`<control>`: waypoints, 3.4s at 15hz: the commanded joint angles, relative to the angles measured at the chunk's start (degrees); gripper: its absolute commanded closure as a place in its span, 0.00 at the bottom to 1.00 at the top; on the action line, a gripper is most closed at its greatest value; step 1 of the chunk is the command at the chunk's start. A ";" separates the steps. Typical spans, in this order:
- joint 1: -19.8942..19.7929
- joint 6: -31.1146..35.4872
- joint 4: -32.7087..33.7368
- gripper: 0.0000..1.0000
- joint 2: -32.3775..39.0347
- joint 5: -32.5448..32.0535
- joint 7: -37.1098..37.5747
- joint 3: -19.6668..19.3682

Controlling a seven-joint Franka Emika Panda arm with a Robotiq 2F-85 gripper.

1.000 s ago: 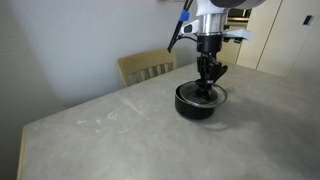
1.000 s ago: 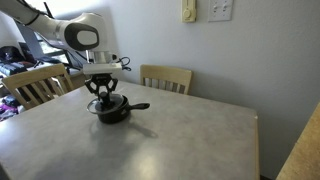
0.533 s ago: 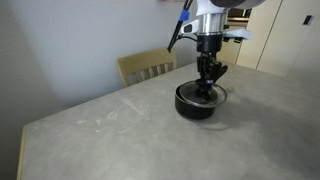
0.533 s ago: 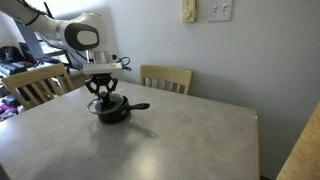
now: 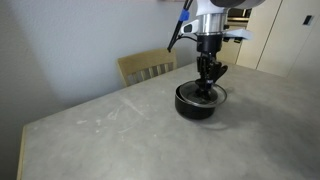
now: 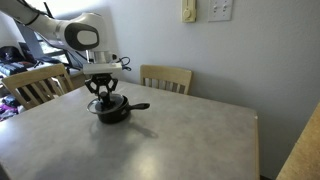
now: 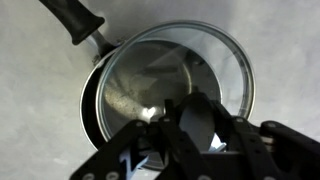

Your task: Cover the pot

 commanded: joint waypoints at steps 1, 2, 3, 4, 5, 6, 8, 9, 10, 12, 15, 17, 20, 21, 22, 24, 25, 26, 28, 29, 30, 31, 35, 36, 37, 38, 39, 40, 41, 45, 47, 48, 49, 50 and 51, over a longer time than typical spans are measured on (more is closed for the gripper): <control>-0.32 -0.11 0.10 0.61 0.04 -0.21 0.16 0.37; -0.32 -0.11 0.10 0.61 0.04 -0.21 0.16 0.37; -0.32 -0.11 0.10 0.61 0.04 -0.21 0.16 0.37; -0.32 -0.11 0.10 0.61 0.04 -0.21 0.16 0.37; -0.32 -0.11 0.10 0.86 0.04 -0.22 0.16 0.37; -0.25 0.15 -0.21 0.86 -0.07 -0.49 -0.04 0.36; -0.16 0.51 -0.46 0.86 -0.05 -0.78 -0.23 0.36; -0.11 0.75 -0.51 0.86 -0.05 -0.84 -0.27 0.39; -0.10 0.84 -0.51 0.86 -0.07 -0.78 -0.31 0.44; -0.02 0.99 -0.30 0.86 -0.07 -0.75 -0.28 0.55; 0.10 1.24 0.32 0.86 0.00 -0.63 -0.10 0.77; 0.15 1.44 0.84 0.86 0.15 -0.62 0.00 0.83; 0.19 1.81 1.58 0.86 0.39 -0.72 0.09 0.76; 0.20 2.01 1.87 0.86 0.55 -0.79 0.16 0.70; 0.20 2.17 2.11 0.86 0.66 -0.84 0.22 0.66; 0.25 2.35 2.64 0.86 1.03 -0.97 0.40 0.55; 0.29 2.36 2.91 0.86 1.26 -1.06 0.46 0.51; 0.31 2.35 3.18 0.86 1.56 -1.11 0.51 0.47; 0.38 2.37 3.69 0.86 2.21 -1.29 0.83 0.31; 0.41 2.45 3.89 0.86 2.56 -1.39 1.06 0.22; 0.43 2.53 4.15 0.86 2.99 -1.48 1.26 0.16; 0.45 2.57 4.51 0.86 3.59 -1.60 1.55 0.07; 0.43 2.37 5.89 0.86 4.99 -1.73 2.34 0.08; 0.46 2.45 6.13 0.86 5.17 -1.77 2.48 0.09; 0.45 2.34 6.35 0.86 5.25 -1.77 2.57 0.12; 0.48 2.42 6.50 0.86 5.34 -1.86 2.68 0.08; 0.49 2.47 6.62 0.86 5.45 -1.92 2.79 0.04; 0.32 2.27 6.72 0.86 5.33 -1.66 2.84 0.11; 0.16 2.17 6.82 0.86 5.28 -1.36 2.85 0.23; -1.40 0.23 7.96 0.86 4.95 2.13 2.03 1.46; -1.94 -0.44 8.45 0.86 4.55 3.90 1.69 1.92; -2.05 -0.49 8.64 0.86 4.40 4.57 1.57 2.02; -2.12 -0.46 8.81 0.86 4.27 5.03 1.60 2.06; -2.16 -0.35 8.97 0.86 4.19 5.36 1.72 2.05; -2.17 -0.30 9.08 0.86 4.14 5.60 1.82 2.02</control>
